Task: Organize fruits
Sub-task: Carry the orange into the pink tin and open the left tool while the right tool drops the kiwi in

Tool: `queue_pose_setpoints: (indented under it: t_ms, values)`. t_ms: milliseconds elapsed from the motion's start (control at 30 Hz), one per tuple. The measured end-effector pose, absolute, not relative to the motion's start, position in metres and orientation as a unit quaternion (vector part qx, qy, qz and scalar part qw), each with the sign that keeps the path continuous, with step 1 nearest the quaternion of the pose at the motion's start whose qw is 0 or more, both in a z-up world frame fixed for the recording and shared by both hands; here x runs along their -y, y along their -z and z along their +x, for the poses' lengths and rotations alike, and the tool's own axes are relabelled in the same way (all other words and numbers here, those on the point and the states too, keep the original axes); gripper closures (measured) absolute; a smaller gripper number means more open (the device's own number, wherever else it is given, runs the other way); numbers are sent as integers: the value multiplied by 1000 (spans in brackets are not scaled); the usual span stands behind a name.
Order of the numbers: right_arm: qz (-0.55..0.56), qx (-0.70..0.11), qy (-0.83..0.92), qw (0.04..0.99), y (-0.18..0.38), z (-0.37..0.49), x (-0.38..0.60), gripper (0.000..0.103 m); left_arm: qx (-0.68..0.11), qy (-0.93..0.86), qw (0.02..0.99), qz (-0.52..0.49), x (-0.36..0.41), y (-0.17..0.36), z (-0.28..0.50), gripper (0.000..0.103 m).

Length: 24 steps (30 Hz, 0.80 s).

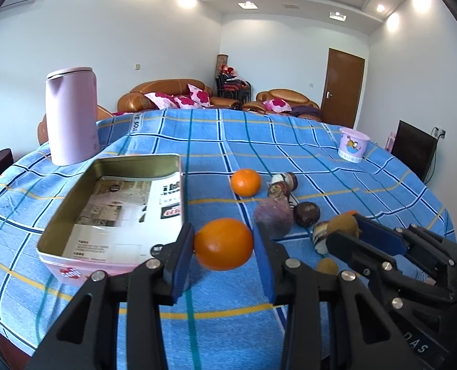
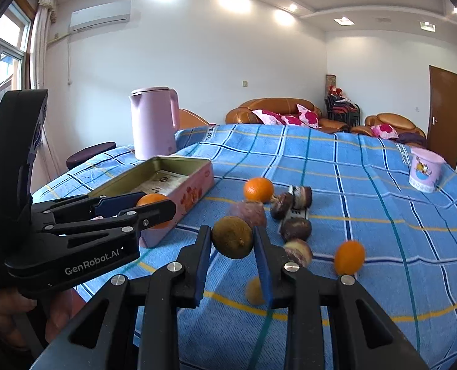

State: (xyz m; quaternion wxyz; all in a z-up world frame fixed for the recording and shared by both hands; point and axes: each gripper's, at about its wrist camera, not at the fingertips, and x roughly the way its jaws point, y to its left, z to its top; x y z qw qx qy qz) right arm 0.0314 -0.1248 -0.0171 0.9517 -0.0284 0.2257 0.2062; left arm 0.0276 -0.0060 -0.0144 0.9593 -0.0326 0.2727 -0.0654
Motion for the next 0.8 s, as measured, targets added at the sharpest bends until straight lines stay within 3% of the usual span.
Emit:
queue_pose_setpoints:
  t_ms: [800]
  values:
    - [-51, -196, -252, 946, -17, 46, 87, 73, -255, 25, 966, -38, -26, -2, 31, 63]
